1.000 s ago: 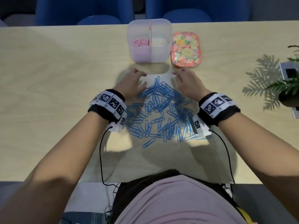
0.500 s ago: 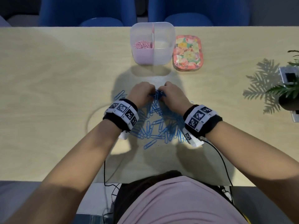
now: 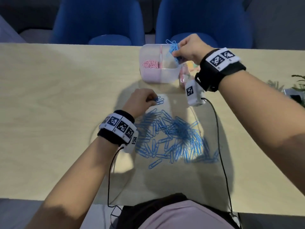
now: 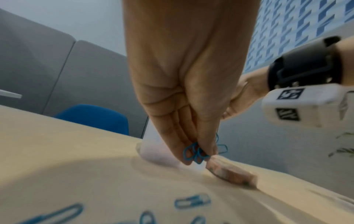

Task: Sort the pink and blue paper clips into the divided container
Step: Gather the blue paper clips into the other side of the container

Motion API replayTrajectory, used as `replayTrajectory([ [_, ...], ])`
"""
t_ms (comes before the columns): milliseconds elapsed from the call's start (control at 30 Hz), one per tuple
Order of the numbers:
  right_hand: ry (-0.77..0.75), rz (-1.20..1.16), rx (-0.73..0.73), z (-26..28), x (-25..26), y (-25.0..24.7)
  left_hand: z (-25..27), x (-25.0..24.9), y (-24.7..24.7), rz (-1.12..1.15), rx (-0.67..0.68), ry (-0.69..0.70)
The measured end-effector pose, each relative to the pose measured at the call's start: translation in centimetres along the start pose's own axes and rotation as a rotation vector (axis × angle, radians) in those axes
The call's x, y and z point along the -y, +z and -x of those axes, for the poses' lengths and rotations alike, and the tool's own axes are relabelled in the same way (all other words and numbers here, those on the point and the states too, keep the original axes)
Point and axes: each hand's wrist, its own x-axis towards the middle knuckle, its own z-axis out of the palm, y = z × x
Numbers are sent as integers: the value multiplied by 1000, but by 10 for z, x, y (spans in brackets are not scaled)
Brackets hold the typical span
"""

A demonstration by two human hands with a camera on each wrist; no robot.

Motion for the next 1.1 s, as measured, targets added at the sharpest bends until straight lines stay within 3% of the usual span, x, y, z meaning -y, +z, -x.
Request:
replayTrajectory([
  [200, 65, 314, 67, -29, 6, 2, -49, -31, -29, -14, -118, 68],
  [333, 59, 192, 48, -20, 3, 1, -96, -54, -36, -43, -222, 16],
  [500, -15, 98, -249, 6, -13, -12, -134, -73, -29, -271, -52, -16],
  [567, -69, 102, -292, 23, -21, -12, -135, -74, -27, -264, -24, -1],
  [700, -87, 84, -224, 45, -45, 3, -104, -63, -32, -55, -176, 152],
  [800, -112, 226, -52, 59, -66, 24, -58, -33, -36, -18, -249, 134],
  [867, -128, 300, 28, 65, -76, 39, -28, -4, -38, -92, -145, 59],
  [1000, -253, 503, 145, 77, -80, 76, 19, 53, -37, -301, 188, -95],
  [1100, -361, 602, 222, 92, -77, 104, 39, 78, -28, -329, 124, -167],
])
